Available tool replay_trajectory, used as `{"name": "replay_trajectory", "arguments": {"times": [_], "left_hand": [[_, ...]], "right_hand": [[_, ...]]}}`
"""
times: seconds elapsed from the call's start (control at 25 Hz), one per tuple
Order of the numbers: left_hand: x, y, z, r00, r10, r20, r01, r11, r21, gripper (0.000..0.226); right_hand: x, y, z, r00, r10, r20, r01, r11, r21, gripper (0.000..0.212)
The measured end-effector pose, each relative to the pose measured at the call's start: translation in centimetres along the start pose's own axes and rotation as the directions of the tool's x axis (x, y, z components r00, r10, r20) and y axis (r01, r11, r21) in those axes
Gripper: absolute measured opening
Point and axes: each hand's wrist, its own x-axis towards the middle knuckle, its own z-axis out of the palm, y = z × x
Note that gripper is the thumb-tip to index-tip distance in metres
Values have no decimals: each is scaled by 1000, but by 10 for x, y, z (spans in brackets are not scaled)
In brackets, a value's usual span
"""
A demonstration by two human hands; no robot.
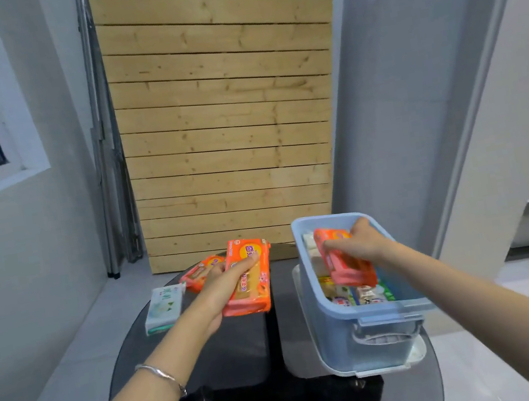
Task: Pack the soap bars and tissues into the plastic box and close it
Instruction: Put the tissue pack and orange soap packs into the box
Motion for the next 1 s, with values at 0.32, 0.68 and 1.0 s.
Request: {"name": "replay_trajectory", "arguments": {"times": [0.32, 0.68, 1.0], "left_hand": [[4, -1, 5, 1000, -6, -28, 7, 998, 57, 56], [6, -10, 19, 1000, 4, -1, -4, 993, 115, 54], [7, 18, 53, 1000, 21, -11, -22, 999, -47, 45]], "right_hand": [[14, 43, 16, 917, -48, 395, 125, 977, -171, 79], [16, 74, -2, 766, -232, 600, 487, 818, -306, 84], [12, 71, 1, 789, -246, 563, 526, 744, -411, 82]]}}
